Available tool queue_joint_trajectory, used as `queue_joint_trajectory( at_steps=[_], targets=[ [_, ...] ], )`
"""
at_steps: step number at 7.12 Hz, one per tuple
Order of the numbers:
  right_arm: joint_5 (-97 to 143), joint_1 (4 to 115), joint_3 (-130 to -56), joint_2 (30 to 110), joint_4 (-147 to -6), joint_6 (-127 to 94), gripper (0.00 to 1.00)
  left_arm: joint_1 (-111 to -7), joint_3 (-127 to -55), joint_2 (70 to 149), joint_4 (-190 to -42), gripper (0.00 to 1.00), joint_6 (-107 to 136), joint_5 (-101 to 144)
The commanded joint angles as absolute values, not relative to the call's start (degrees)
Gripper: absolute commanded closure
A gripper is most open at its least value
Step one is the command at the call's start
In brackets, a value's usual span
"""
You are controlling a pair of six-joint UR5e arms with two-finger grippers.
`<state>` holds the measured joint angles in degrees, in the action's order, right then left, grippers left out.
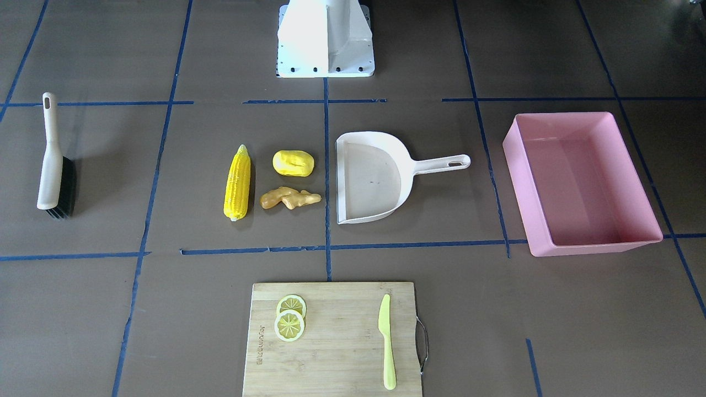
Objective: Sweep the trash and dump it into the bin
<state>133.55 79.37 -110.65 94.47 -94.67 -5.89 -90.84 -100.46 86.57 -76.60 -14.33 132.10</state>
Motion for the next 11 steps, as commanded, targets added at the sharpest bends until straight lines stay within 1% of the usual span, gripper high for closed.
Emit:
queue_joint_trajectory(
  at_steps=[1,2,3,4,7,11],
  targets=[
    [130.54,68.51,-113.99,95.27,-84.08,-25.92,0.0,-90.79,-100.46,86.57,-76.73,0.0,-14.33,132.1],
    [125.91,62.29,-113.99,97.27,-75.93,-35.32,0.0,-90.79,-100.46,86.57,-76.64,0.0,-14.33,132.1],
    [122.21,58.22,-113.82,100.51,-69.85,-39.25,0.0,-90.79,-100.46,86.57,-76.64,0.0,-14.33,132.19],
    [121.56,55.92,-113.64,103.42,-67.61,-39.55,0.0,-90.79,-100.37,86.57,-76.73,0.0,-14.33,132.19],
    [121.55,53.0,-110.57,104.76,-67.06,-39.29,0.0,-90.53,-100.2,86.66,-76.82,0.0,-14.33,132.19],
    [121.55,48.79,-109.61,106.7,-66.97,-38.85,0.01,-90.44,-100.11,86.66,-76.9,0.0,-14.24,132.28]
  ],
)
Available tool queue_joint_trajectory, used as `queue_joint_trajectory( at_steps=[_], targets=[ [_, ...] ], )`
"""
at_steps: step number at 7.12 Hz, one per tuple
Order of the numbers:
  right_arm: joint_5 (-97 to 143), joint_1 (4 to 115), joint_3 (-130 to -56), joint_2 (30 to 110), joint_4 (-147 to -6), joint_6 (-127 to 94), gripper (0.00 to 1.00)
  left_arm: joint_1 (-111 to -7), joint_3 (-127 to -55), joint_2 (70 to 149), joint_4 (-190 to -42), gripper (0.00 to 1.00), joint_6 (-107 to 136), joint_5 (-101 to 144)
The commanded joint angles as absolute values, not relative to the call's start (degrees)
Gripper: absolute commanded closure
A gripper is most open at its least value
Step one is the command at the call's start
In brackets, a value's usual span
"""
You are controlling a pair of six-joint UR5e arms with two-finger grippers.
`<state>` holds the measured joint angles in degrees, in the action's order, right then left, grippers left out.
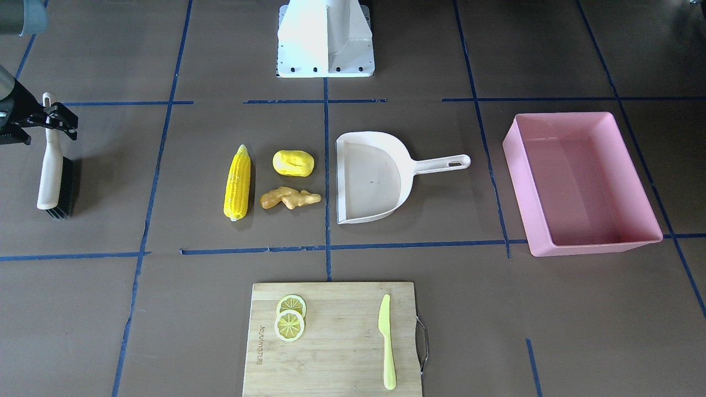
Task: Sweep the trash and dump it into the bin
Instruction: 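Grasp the white brush handle with the right gripper and lift it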
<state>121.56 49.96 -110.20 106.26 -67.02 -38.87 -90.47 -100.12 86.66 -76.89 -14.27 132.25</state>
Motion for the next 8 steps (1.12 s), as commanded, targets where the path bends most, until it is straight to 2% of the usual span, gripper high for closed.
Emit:
queue_joint_trajectory(
  at_steps=[1,2,3,4,5,6,8],
  targets=[
    [121.55,48.61,-109.16,107.31,-66.97,-38.76,0.01,-90.44,-100.11,86.66,-76.9,0.0,-14.24,132.28],
    [121.55,48.52,-108.99,107.66,-66.97,-38.5,0.07,-90.44,-100.11,86.66,-76.9,0.0,-14.24,132.28],
    [121.55,48.43,-108.81,107.58,-67.06,-38.58,0.09,-90.44,-100.11,86.66,-76.82,0.0,-14.24,132.28],
    [121.55,48.34,-108.29,107.58,-67.06,-38.58,0.38,-90.44,-100.11,86.66,-76.82,0.0,-14.24,132.28],
    [121.47,47.82,-108.02,107.49,-67.06,-38.5,0.83,-90.53,-100.37,86.57,-76.64,0.0,-14.33,132.19],
    [121.46,47.81,-108.02,107.4,-67.06,-38.5,1.0,-90.44,-100.46,86.57,-76.64,0.0,-14.24,132.19],
    [121.64,48.25,-109.33,107.75,-66.97,-38.67,1.0,-90.44,-100.55,86.57,-76.64,0.0,-14.24,132.19]
  ],
)
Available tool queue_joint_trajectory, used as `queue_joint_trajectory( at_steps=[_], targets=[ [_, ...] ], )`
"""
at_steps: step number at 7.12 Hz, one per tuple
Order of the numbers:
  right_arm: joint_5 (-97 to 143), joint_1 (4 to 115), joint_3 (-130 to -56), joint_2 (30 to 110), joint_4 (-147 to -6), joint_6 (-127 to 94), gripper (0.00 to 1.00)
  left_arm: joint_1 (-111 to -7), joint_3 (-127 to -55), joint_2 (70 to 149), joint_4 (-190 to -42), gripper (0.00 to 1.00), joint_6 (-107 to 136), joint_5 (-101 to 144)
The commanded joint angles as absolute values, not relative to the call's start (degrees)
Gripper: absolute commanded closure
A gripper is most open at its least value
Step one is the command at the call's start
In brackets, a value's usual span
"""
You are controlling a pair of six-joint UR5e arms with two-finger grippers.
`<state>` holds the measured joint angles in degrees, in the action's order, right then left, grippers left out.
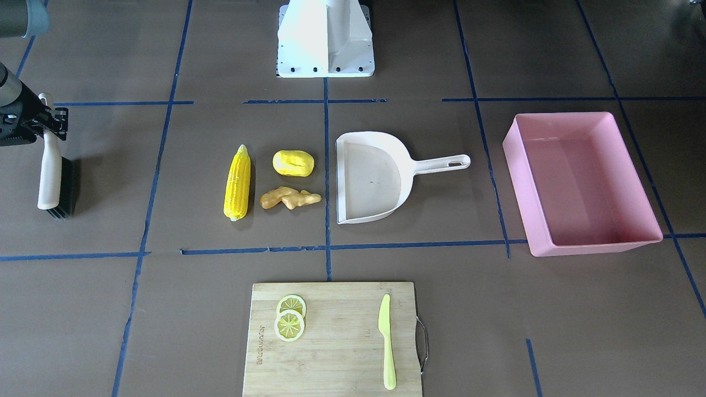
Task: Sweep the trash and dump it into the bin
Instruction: 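Grasp the white brush handle with the right gripper and lift it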
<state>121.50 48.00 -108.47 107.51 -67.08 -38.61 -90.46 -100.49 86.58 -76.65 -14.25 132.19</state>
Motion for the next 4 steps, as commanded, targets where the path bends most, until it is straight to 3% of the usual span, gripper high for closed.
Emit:
queue_joint_trajectory(
  at_steps=[1,4],
  targets=[
    [121.9,48.25,-109.86,107.49,-67.06,-38.58,1.0,-90.53,-100.55,86.57,-76.64,0.0,-14.24,132.27],
    [121.55,49.13,-110.39,106.44,-67.5,-39.02,1.0,-90.27,-101.69,87.97,-76.73,0.0,-13.72,132.1]
  ],
)
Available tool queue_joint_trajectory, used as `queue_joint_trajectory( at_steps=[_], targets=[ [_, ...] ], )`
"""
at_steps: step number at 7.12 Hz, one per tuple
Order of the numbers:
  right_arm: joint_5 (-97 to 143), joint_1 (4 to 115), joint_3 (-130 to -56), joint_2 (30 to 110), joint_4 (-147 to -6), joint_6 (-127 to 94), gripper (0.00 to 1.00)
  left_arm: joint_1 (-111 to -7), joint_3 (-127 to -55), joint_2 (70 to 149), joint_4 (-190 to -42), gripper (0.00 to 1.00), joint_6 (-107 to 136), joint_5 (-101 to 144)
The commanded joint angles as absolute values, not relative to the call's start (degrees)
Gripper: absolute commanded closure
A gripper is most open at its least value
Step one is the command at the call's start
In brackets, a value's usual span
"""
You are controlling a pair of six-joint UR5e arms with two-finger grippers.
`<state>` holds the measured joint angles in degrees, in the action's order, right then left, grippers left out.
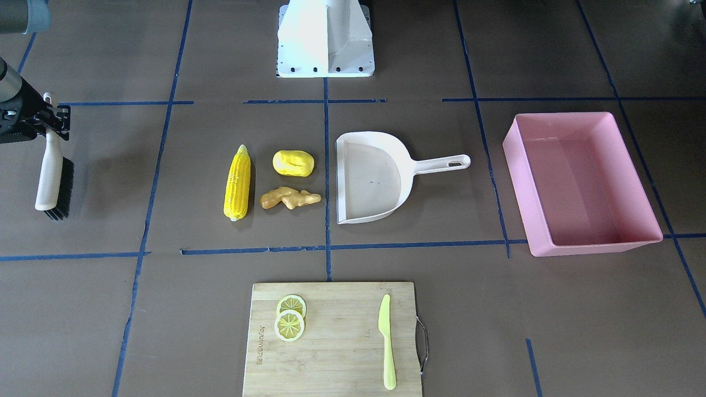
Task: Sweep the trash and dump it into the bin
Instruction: 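Grasp the white brush handle with the right gripper and lift it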
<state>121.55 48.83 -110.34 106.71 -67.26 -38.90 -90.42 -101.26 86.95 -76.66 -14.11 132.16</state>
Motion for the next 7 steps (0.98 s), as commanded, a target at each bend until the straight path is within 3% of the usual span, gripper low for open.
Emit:
queue_joint_trajectory(
  at_steps=[1,5,7],
  targets=[
    [121.47,49.22,-110.3,106.17,-67.59,-39.2,1.0,-90.26,-102.04,90.07,-78.38,0.0,-13.8,132.1],
    [120.68,49.83,-110.13,104.94,-67.5,-39.29,1.0,-89.83,-103.44,91.32,-90.32,0.0,-13.19,134.29],
    [120.5,49.83,-110.04,104.85,-67.5,-39.2,1.0,-82.21,-103.45,92.89,-102.42,0.0,-12.3,134.47]
  ],
)
